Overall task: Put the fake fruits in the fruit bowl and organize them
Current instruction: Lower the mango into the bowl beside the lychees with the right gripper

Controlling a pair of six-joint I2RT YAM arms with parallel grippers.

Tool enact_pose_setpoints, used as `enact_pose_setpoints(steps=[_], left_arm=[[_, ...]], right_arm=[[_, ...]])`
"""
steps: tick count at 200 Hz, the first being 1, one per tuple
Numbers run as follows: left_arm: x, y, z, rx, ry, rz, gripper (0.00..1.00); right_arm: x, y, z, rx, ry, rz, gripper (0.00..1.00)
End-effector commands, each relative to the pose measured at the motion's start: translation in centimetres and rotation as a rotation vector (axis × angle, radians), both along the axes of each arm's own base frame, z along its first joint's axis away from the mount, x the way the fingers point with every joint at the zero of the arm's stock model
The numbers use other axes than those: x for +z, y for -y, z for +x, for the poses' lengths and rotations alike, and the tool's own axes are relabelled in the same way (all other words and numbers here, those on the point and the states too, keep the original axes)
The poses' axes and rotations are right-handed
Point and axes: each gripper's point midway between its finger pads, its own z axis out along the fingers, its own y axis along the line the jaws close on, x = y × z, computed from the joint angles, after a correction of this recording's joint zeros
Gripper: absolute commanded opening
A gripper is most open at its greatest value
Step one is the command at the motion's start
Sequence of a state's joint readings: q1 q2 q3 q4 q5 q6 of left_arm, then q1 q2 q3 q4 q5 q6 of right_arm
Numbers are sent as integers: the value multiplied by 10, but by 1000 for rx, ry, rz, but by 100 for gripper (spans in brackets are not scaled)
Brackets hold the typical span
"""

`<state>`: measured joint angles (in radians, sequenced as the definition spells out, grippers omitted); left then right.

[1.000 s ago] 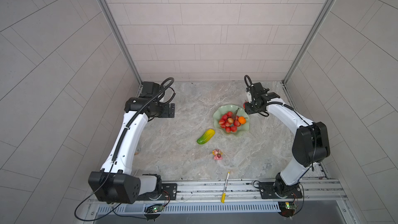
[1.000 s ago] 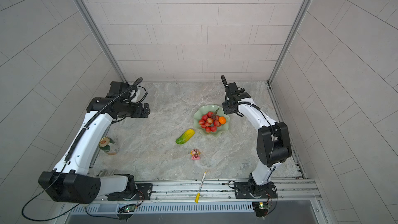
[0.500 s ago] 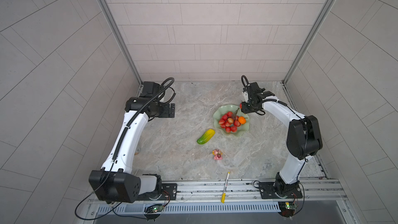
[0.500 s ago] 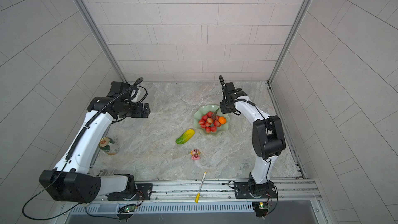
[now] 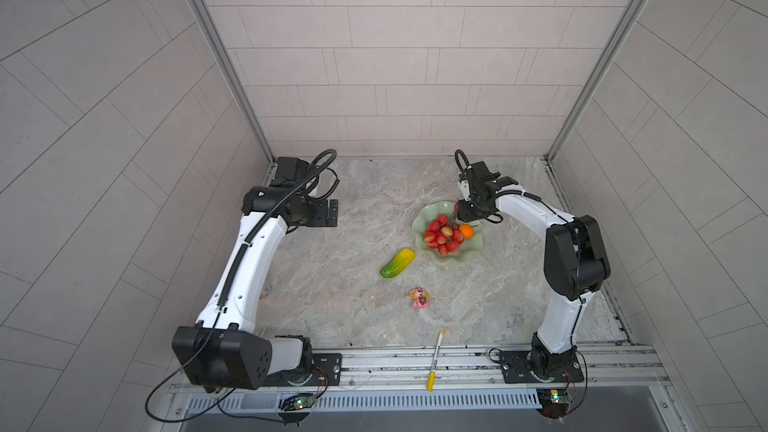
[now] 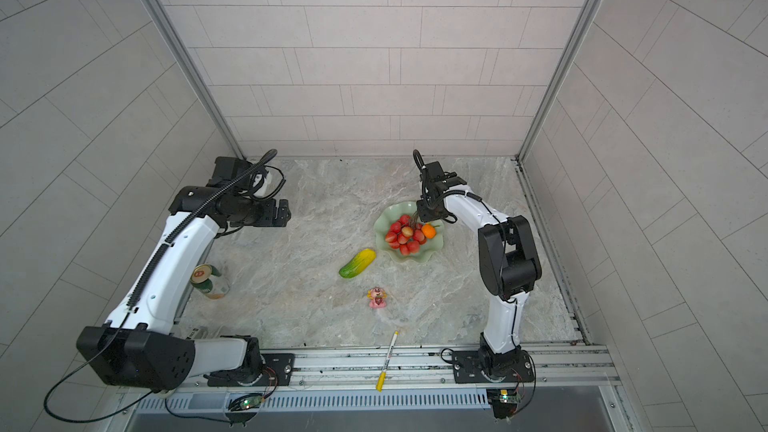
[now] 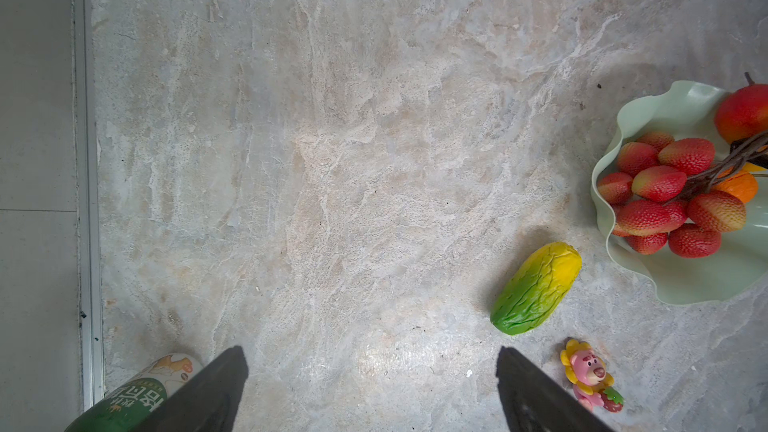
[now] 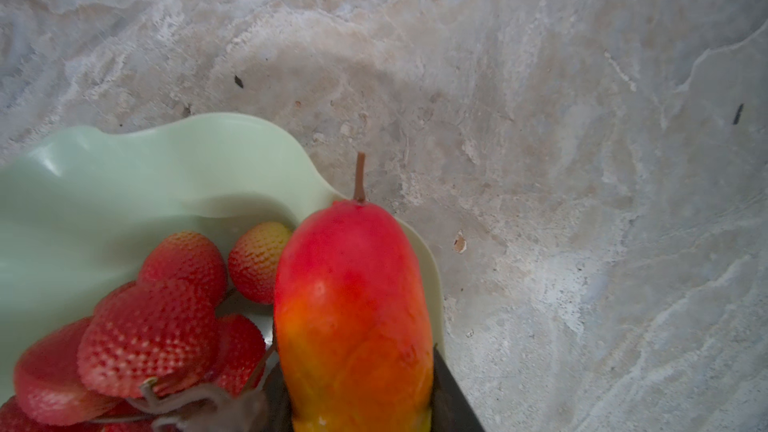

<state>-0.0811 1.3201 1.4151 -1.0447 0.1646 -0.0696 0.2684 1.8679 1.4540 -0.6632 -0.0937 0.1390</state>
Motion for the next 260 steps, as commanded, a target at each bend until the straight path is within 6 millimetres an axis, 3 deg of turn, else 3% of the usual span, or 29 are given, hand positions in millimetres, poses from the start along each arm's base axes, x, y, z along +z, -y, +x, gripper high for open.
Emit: enact_pose_setpoints(steps=[1, 26, 63, 113, 181, 236, 260], left_arm=[[7, 2, 2, -15, 18, 2, 100], [7, 1, 2, -15, 17, 3, 100], [6, 2, 2, -16, 17, 0, 100], [6, 4, 2, -24, 16, -9, 100], [5, 6, 2, -30, 14, -15, 100], [5, 5, 1, -30, 15, -13, 100], [4, 6, 1, -31, 14, -14, 100]], right_arm=[[1, -2, 0, 13, -10, -8, 23], [5, -2, -1, 16, -7, -13, 31], [15, -1, -3, 22, 7, -18, 33], [23, -1, -6, 38, 15, -24, 53], [46, 5, -10, 39, 57, -42, 65], [56, 14, -18, 17, 77, -70, 58], [51, 18, -21, 4, 62, -79, 58]])
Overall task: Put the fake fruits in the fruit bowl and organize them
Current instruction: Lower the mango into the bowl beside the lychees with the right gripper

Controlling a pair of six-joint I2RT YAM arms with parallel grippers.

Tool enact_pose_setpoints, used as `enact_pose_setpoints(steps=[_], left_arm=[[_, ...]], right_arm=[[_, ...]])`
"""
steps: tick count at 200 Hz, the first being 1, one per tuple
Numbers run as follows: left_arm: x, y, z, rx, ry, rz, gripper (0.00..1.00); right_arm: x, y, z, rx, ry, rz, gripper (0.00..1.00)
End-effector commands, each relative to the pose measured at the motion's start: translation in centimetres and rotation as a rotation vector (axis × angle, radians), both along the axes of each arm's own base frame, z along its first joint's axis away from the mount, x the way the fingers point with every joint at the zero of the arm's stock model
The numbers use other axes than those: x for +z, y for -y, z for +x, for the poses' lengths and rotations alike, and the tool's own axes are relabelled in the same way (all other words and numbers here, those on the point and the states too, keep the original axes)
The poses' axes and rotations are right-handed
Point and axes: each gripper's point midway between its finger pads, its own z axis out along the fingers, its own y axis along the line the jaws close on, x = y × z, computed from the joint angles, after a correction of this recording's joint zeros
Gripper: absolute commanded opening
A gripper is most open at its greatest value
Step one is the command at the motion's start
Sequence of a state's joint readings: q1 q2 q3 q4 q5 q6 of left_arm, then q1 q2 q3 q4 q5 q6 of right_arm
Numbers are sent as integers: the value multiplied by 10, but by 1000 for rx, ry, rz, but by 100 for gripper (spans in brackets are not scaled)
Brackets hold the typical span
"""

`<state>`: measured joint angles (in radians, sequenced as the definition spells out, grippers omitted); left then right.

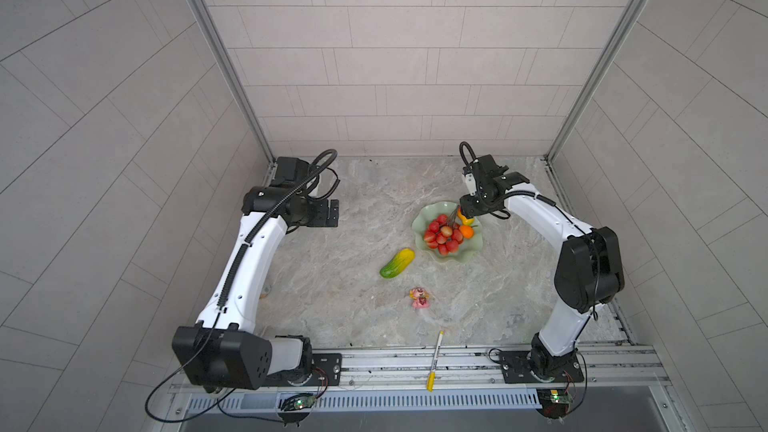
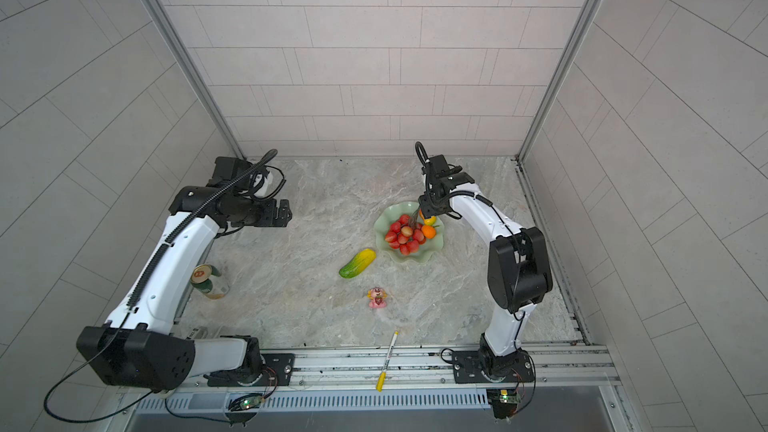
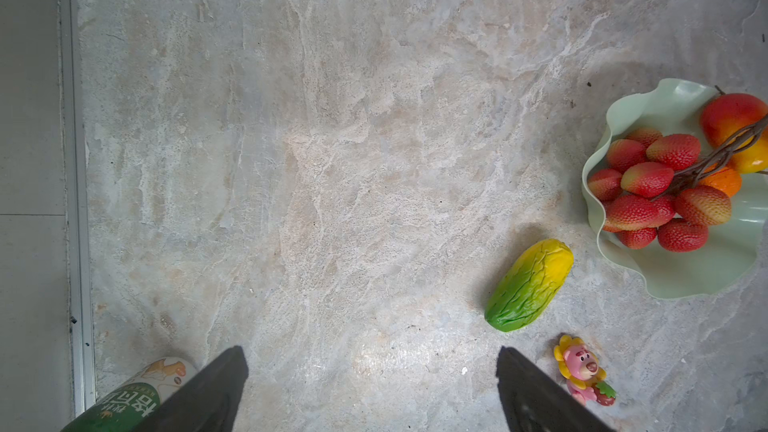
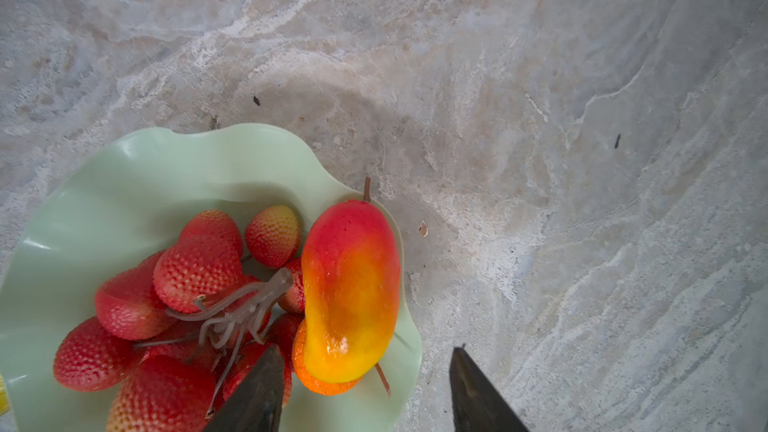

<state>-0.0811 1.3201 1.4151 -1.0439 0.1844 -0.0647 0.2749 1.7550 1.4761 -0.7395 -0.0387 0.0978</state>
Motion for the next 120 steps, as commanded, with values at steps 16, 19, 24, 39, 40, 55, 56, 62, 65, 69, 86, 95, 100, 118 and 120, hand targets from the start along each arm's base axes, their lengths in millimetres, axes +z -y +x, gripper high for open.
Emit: enact_pose_setpoints(steps=[16, 19, 24, 39, 40, 55, 56, 62, 65, 69, 86, 95, 100, 118, 120], left_arm=[[3, 2, 2, -18, 12, -1, 100], [3, 2, 2, -18, 13, -1, 100], [3, 3, 2, -18, 14, -2, 100], [3, 2, 1, -17, 15, 0, 100], [3, 2, 1, -17, 14, 1, 100], [4, 2, 0, -15, 16, 2, 100], [4, 2, 0, -16, 16, 3, 100], [4, 2, 0, -15, 18, 3, 100], [4, 1, 0, -15, 17, 5, 100], [4, 1, 0, -15, 17, 6, 100], [4, 1, 0, -13, 17, 7, 100], [4, 1, 0, -13, 17, 7, 100], [4, 1, 0, -13, 17, 6, 100], [4, 2, 1, -15, 17, 3, 100], [4, 2, 1, -16, 16, 2, 100]], right_arm=[[-3, 8, -10, -22, -19, -23, 58], [-4, 8, -10, -22, -21, -19, 58], [-6, 8, -9, -23, -24, -10, 58], [-13, 5, -6, -24, -36, 17, 57], [-13, 5, -6, -23, -37, 19, 57], [-21, 2, -2, -24, -48, 45, 56], [-21, 2, -2, -24, -49, 46, 56], [-23, 1, -1, -23, -53, 56, 56], [-24, 1, 0, -24, -54, 59, 56], [-25, 0, 0, -26, -55, 65, 56], [-31, -1, 3, -28, -65, 87, 55], [-34, -2, 4, -29, -69, 97, 55], [-35, -2, 5, -31, -71, 103, 53], [-40, -4, 7, -33, -79, 124, 51], [-41, -4, 7, -33, -80, 126, 51]])
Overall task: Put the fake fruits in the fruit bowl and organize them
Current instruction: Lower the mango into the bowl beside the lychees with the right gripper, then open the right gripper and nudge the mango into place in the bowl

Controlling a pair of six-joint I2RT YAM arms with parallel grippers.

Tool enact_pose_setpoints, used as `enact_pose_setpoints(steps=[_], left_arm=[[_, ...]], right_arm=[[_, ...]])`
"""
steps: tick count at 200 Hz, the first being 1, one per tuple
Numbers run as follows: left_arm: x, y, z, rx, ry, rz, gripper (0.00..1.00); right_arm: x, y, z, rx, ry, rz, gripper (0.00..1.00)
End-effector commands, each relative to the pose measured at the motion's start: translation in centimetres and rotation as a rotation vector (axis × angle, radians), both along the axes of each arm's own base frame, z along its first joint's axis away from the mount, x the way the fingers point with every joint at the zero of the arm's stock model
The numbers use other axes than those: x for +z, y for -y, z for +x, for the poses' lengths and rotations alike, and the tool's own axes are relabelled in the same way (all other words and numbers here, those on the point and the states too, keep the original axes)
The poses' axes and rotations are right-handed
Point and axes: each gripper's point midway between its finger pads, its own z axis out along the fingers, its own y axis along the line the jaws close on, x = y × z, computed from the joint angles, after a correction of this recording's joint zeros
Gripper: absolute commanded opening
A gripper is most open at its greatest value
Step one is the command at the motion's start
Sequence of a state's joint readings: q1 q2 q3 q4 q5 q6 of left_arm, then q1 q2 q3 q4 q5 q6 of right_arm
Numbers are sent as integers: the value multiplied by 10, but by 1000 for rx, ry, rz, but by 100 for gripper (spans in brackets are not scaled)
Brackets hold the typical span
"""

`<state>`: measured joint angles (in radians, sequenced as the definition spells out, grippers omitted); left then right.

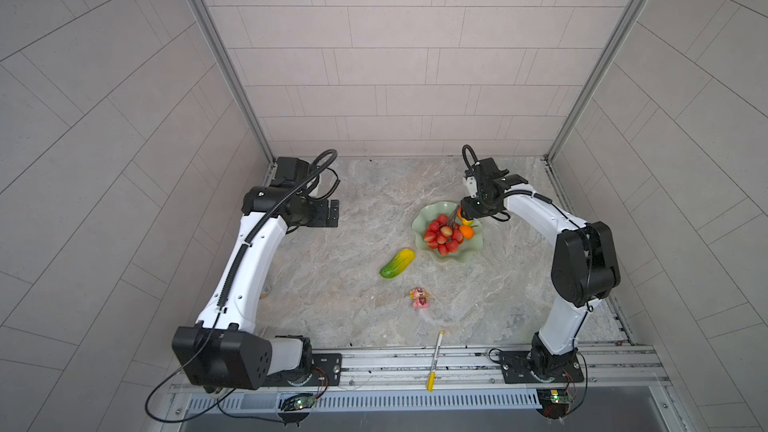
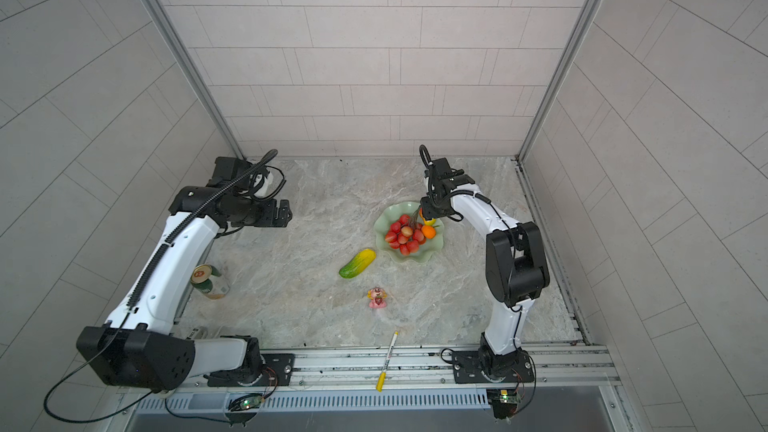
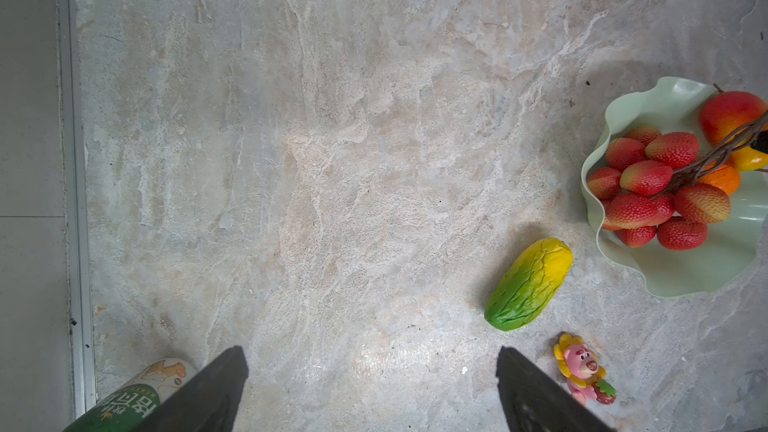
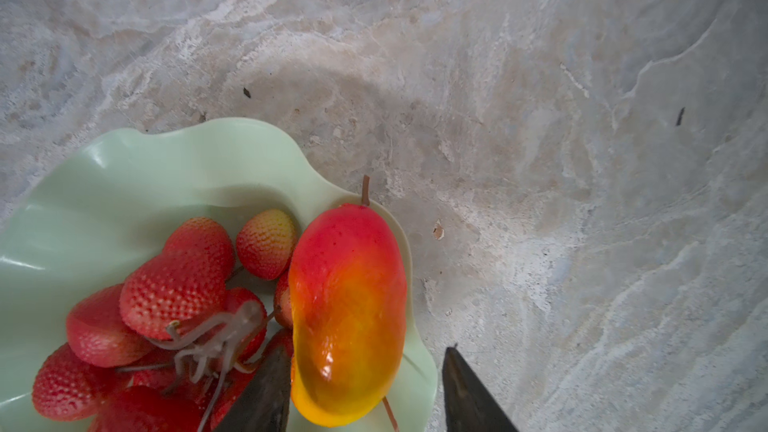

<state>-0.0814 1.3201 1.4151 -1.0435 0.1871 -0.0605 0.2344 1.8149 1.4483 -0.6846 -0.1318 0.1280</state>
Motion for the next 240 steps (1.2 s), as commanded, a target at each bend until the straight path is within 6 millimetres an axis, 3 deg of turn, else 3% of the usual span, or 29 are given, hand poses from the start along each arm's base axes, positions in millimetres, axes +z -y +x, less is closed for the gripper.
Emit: enact_pose_setpoints(steps=[1, 46, 130, 240], left_arm=[[5, 1, 1, -11, 16, 3, 100], [4, 1, 2, -9, 15, 4, 100], [4, 1, 3, -11, 14, 1, 100], [5, 4, 5, -16, 10, -8, 100]], right_arm=[[-12, -4, 1, -7, -25, 42, 51], [-22, -9, 4, -8, -42, 81, 50], [-20, -13, 6, 8, -32, 103, 19], [-10, -37, 8, 131, 48, 189, 14]])
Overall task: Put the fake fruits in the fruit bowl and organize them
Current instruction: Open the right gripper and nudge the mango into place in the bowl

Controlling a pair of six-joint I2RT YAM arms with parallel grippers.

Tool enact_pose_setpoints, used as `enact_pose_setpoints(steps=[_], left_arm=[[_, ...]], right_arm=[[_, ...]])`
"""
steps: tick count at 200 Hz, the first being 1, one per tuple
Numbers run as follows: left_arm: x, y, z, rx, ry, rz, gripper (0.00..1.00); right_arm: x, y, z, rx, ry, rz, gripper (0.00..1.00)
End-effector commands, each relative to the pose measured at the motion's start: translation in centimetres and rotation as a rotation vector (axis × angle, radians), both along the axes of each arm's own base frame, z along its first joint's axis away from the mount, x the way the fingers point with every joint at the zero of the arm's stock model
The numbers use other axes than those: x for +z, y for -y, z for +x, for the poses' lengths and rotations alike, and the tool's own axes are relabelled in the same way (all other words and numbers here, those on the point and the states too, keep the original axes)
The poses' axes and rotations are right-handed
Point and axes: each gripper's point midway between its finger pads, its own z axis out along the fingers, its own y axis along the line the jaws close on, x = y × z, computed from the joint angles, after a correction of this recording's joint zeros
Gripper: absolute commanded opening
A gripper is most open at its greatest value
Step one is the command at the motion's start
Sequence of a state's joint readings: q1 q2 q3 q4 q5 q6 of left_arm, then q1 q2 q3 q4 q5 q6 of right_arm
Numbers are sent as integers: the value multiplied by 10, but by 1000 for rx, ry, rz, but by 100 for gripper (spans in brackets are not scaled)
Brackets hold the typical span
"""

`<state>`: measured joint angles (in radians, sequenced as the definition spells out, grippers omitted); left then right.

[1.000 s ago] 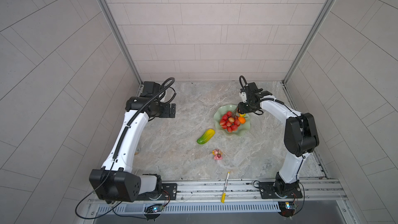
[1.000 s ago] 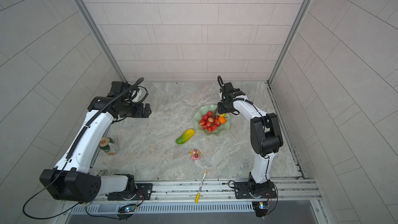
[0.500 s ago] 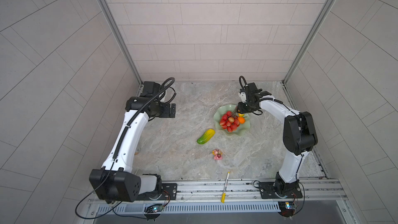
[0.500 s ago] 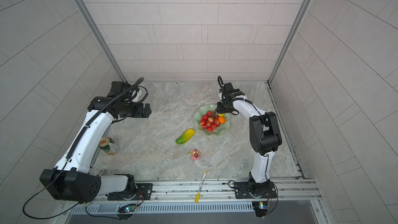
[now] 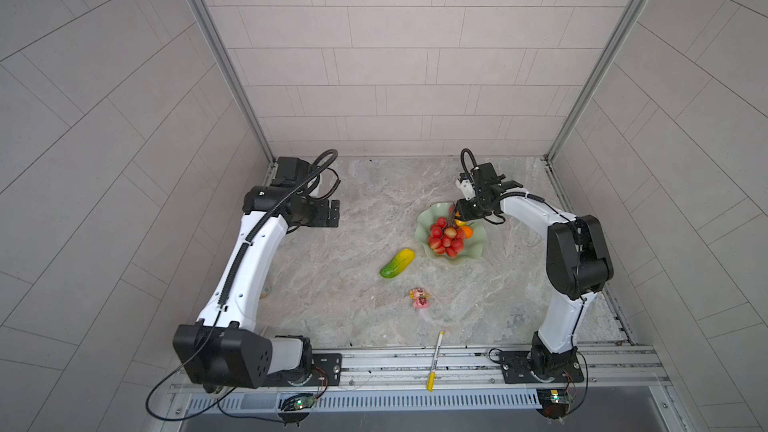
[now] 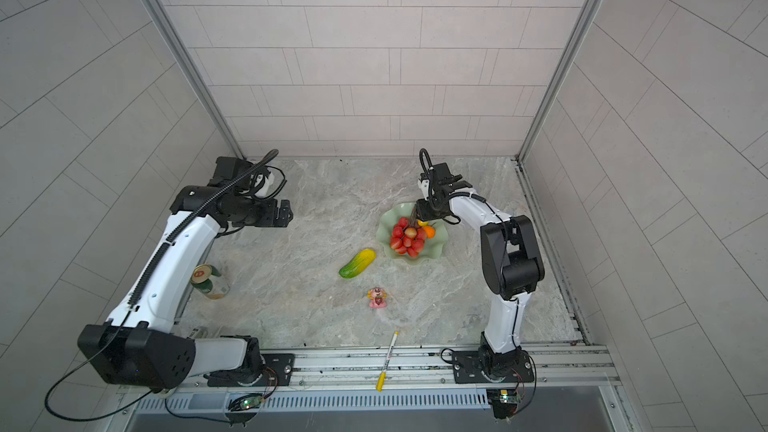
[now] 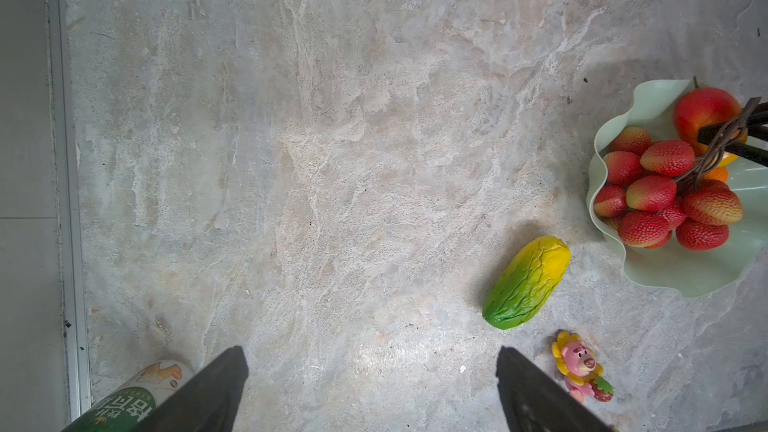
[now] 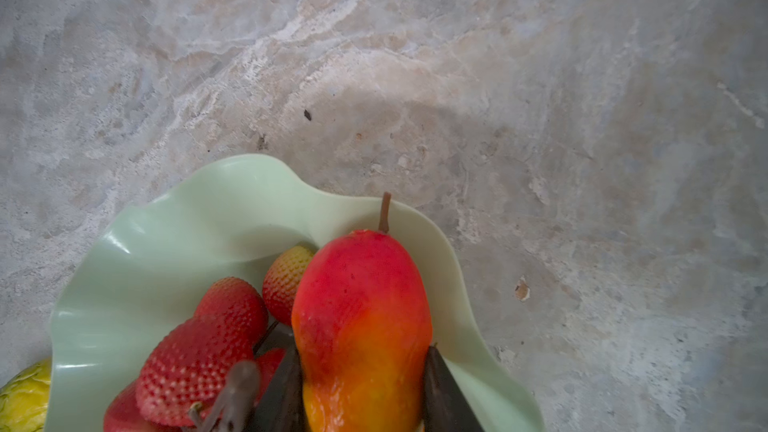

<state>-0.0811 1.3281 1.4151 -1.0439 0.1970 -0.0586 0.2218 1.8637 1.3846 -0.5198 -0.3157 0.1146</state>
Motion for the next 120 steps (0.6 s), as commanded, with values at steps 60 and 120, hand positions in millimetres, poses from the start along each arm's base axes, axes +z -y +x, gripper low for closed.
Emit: enact_pose_setpoints(steps=[60, 120], left_arm=[[7, 3, 4, -13, 18, -3, 100], [5, 3, 3, -15, 15, -5, 100]], right_arm=[[11, -15, -6, 78, 45, 29, 16], [17, -10, -7, 77, 50, -6, 41]])
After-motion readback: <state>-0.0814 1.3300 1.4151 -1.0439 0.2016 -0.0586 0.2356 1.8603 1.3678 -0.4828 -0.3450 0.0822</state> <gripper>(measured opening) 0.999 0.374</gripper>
